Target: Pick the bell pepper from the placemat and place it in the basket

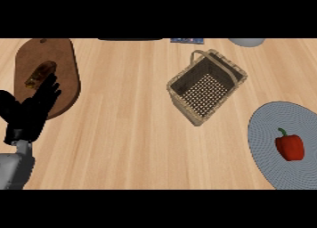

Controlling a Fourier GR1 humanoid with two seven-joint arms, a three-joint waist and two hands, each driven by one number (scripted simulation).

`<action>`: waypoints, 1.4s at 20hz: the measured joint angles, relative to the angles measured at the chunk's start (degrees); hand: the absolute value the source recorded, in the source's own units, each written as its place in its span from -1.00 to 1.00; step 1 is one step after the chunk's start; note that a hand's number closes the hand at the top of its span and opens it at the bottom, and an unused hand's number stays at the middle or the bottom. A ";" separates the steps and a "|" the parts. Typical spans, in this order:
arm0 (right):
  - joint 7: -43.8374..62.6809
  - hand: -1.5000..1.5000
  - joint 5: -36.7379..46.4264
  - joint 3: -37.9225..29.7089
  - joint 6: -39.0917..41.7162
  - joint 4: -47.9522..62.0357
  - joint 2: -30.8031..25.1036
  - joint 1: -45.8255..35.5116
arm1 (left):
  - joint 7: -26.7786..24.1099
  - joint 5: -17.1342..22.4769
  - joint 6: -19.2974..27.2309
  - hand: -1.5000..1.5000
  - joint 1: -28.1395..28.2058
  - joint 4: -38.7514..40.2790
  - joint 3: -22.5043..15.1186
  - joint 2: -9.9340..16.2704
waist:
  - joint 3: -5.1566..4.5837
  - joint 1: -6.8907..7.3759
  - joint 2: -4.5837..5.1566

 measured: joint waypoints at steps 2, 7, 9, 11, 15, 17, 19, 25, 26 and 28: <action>-2.47 -1.00 2.23 1.42 -2.59 2.03 2.44 0.11 | 0.28 0.33 -0.97 0.00 0.40 -0.65 0.56 0.54 | 0.01 0.23 0.02; -4.42 -1.00 5.18 4.35 -5.36 5.72 8.43 -1.88 | -1.24 -0.99 -1.38 0.00 -0.35 1.61 1.26 -0.52 | -0.03 0.23 0.04; -5.29 -1.00 8.50 6.26 -7.34 8.09 10.16 -2.80 | -1.23 -1.13 -1.93 0.00 -0.65 2.12 1.80 -0.47 | -0.04 0.29 0.05; -6.21 -1.00 11.40 7.61 -8.48 10.10 11.00 -3.45 | -1.46 -1.48 -2.22 0.00 -0.45 2.46 1.91 -1.08 | -0.03 0.31 0.04; -7.45 -1.00 16.31 10.07 -9.89 13.89 12.33 -4.68 | -0.55 -1.68 -2.97 0.00 -0.48 1.58 2.60 -1.26 | -0.04 0.31 0.02; -7.91 -1.00 18.35 10.60 -10.65 14.10 12.81 -4.25 | 0.54 -1.50 -3.37 0.00 -0.18 0.19 3.32 -1.08 | -0.03 0.26 0.00; -9.30 -1.00 20.38 11.02 -11.27 16.42 12.80 -4.97 | 0.18 -2.19 -3.10 0.00 0.85 -0.69 3.36 -1.71 | -0.04 0.29 -0.01; -14.14 -1.00 23.72 9.89 -12.40 22.86 12.22 -7.36 | -0.23 -4.09 -3.27 0.00 -0.46 1.08 3.73 -3.48 | -0.05 0.19 0.01; -14.16 -1.00 23.78 9.69 -12.15 23.59 12.15 -8.22 | 0.07 -3.80 -3.83 0.00 -0.04 0.63 4.23 -3.19 | -0.04 0.22 0.01; -15.49 -1.00 23.77 9.37 -12.16 25.13 11.43 -8.62 | 0.37 -4.07 -3.93 0.00 0.59 -0.31 4.31 -3.48 | -0.05 0.24 -0.01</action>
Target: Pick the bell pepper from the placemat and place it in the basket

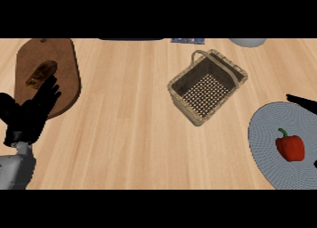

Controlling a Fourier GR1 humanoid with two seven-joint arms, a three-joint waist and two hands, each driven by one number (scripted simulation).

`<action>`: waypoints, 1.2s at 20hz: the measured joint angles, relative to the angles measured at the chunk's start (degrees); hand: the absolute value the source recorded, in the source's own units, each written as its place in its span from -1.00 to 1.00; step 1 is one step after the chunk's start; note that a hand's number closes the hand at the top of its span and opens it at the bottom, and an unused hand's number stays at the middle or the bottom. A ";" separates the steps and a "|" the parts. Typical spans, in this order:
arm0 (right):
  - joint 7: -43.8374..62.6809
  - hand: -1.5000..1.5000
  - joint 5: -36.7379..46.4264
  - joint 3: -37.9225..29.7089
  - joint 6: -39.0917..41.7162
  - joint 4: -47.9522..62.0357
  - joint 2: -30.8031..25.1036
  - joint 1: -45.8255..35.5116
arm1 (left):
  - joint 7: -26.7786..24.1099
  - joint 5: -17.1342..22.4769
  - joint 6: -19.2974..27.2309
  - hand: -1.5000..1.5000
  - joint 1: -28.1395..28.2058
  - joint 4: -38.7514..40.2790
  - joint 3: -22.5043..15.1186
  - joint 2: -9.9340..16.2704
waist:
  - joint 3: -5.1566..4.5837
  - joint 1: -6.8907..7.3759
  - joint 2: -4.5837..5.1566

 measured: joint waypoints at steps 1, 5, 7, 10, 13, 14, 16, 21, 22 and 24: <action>0.25 -1.00 -0.37 0.13 0.11 -1.06 0.46 0.82 | 0.04 -0.34 0.38 0.00 -0.07 -0.19 -0.08 -0.40 | -0.01 -0.10 -0.03; -0.95 -1.00 -0.58 0.97 -0.65 -2.19 1.27 2.70 | 0.91 -0.34 0.02 0.00 -0.74 0.03 0.70 -0.46 | 0.01 -0.17 -0.04; -0.54 -1.00 -1.25 1.05 0.05 -3.80 1.21 3.16 | 1.30 -0.12 -0.88 0.00 -0.47 -0.67 1.27 0.23 | 0.01 -0.20 -0.05; -0.89 -1.00 -0.75 1.26 -0.36 -4.75 0.83 4.26 | 1.51 -0.50 -1.08 0.00 -1.49 0.07 1.78 0.04 | -0.01 -0.26 -0.05; -0.89 -1.00 1.20 1.61 -2.09 -5.17 1.65 5.22 | -0.12 -1.28 -1.29 0.00 -1.91 1.80 1.98 -0.82 | -0.02 -0.28 -0.04; -0.79 -1.00 1.84 1.70 -2.46 -5.07 2.19 5.16 | 0.67 -1.08 -1.58 0.00 -1.85 1.16 2.26 -0.69 | -0.01 -0.25 -0.04; -1.11 -1.00 3.09 1.92 -3.01 -5.32 2.63 5.96 | 0.75 -1.17 -2.07 0.00 -1.48 0.74 2.59 -0.66 | -0.02 -0.23 -0.05; -2.26 1.00 6.29 2.03 -4.55 -3.74 3.90 5.55 | 1.23 -2.21 -1.99 0.00 -0.91 0.01 2.46 -1.72 | 0.00 -0.18 -0.04; -2.55 1.00 7.29 2.45 -5.19 -2.96 4.32 4.98 | 0.94 -2.52 -1.98 0.00 -0.88 0.05 2.37 -1.94 | -0.01 -0.15 -0.04; -4.56 1.00 9.70 3.64 -7.12 -1.53 3.83 4.59 | 0.40 -2.89 -1.69 0.00 -1.08 0.55 2.45 -2.26 | 0.00 -0.07 0.00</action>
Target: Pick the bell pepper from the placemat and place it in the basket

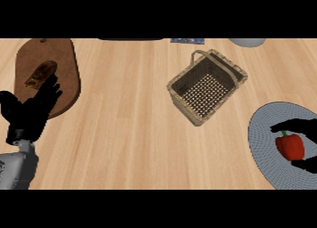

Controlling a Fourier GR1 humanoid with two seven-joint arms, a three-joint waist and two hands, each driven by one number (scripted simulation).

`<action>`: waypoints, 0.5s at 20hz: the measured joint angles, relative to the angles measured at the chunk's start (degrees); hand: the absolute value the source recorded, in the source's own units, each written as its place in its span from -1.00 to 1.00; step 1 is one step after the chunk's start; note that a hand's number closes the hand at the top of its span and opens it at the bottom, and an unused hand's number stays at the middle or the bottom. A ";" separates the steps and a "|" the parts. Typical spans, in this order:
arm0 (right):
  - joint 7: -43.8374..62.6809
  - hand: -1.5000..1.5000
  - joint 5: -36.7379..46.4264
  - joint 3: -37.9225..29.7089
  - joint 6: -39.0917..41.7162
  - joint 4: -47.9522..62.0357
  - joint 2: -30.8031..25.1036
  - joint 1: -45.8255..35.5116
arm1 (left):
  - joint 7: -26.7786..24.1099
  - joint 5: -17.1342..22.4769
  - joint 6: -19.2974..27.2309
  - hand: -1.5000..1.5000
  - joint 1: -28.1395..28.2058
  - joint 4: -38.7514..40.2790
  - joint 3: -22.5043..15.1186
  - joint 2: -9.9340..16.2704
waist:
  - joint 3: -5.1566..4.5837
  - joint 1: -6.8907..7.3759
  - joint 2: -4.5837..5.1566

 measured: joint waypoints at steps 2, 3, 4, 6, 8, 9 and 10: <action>-0.87 1.00 1.83 0.61 -1.49 0.46 0.36 0.00 | -0.63 -0.01 -0.50 0.00 0.59 0.31 0.44 0.11 | -0.08 -0.03 -0.05; -1.33 1.00 2.54 0.69 -1.83 1.22 0.55 -0.73 | -0.94 -0.07 -0.81 0.00 0.76 0.26 0.72 0.36 | -0.14 -0.01 -0.07; -1.85 1.00 3.25 0.78 -2.48 1.46 0.73 -0.70 | -1.23 -0.30 -0.71 0.00 0.35 0.68 0.62 0.01 | -0.24 -0.04 -0.13; -2.40 1.00 4.41 0.73 -3.32 1.76 1.19 -0.82 | 0.01 -0.40 -0.61 0.00 0.77 -0.87 0.29 -0.55 | -0.38 -0.03 -0.21; -2.18 1.00 5.05 0.86 -3.11 0.17 1.61 -0.12 | 1.01 -0.34 -0.59 0.00 0.06 -1.03 0.76 -0.34 | -0.39 -0.09 -0.23; -2.45 1.00 5.61 0.94 -3.76 0.45 1.97 -0.14 | 0.36 -0.37 -0.64 0.00 -0.84 0.37 1.10 -0.34 | -0.47 -0.12 -0.26; -2.09 1.00 5.92 1.09 -3.77 -1.22 2.13 0.95 | 0.37 0.01 -1.28 0.00 -0.51 0.07 1.48 0.08 | -0.50 -0.14 -0.29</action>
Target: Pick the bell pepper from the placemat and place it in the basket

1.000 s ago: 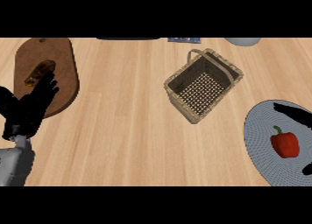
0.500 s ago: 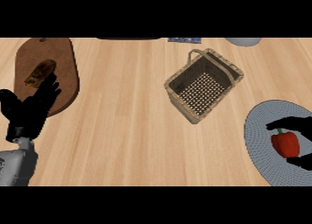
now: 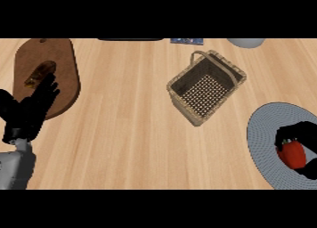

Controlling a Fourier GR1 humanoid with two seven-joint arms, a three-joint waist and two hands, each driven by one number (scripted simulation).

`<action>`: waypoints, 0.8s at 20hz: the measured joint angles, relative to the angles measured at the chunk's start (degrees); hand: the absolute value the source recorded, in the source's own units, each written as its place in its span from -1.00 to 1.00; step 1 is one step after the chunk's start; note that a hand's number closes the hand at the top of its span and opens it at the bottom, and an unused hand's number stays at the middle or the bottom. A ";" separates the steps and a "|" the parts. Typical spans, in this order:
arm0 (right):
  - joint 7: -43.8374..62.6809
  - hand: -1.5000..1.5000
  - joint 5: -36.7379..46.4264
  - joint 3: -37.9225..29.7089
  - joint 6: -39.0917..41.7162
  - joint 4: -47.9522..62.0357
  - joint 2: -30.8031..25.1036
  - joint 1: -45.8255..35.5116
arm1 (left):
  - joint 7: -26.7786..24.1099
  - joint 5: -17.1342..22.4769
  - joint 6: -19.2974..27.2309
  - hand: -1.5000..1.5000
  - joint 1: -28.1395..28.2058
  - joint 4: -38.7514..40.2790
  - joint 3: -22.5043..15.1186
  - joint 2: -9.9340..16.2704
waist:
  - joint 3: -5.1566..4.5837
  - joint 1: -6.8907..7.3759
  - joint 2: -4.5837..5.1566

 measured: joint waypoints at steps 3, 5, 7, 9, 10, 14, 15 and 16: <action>2.70 1.00 1.24 0.47 0.43 -0.56 2.10 -1.12 | -0.21 -0.53 0.37 0.00 0.77 -0.66 -0.47 -0.83 | -0.17 -0.02 -0.15; 10.92 1.00 2.25 0.98 1.46 -2.72 6.84 -2.40 | -0.31 -0.64 0.38 0.00 0.72 -0.47 -0.57 -0.91 | -0.67 0.02 -0.41; 17.33 1.00 2.75 0.76 1.70 -3.97 11.01 -3.47 | -0.28 -0.82 0.33 0.00 0.70 -0.34 -0.78 -0.93 | -1.04 0.21 -0.64; 22.77 1.00 2.95 0.37 1.55 -4.87 14.84 -4.55 | -0.24 -0.81 0.22 0.00 0.55 -0.38 -0.88 -0.93 | -1.17 0.69 -0.85; 25.52 1.00 3.13 0.23 1.41 -5.35 16.82 -4.96 | -0.16 -0.84 0.15 0.00 0.50 -0.33 -0.94 -0.87 | -1.22 0.79 -0.92; 35.88 1.00 2.59 -0.37 -1.50 -7.07 25.47 -7.48 | -0.09 -0.89 -0.14 0.00 0.27 -0.29 -1.30 -0.93 | -0.72 1.87 -0.98; 38.19 1.00 1.66 -0.43 -2.93 -7.67 27.26 -8.47 | -0.09 -0.87 -0.25 0.00 0.26 -0.23 -1.44 -1.01 | -0.46 2.34 -0.97; 40.36 1.00 0.64 -0.34 -4.47 -8.35 28.66 -9.55 | -0.05 -0.86 -0.38 0.00 0.14 -0.19 -1.58 -1.06 | -0.23 2.82 -1.00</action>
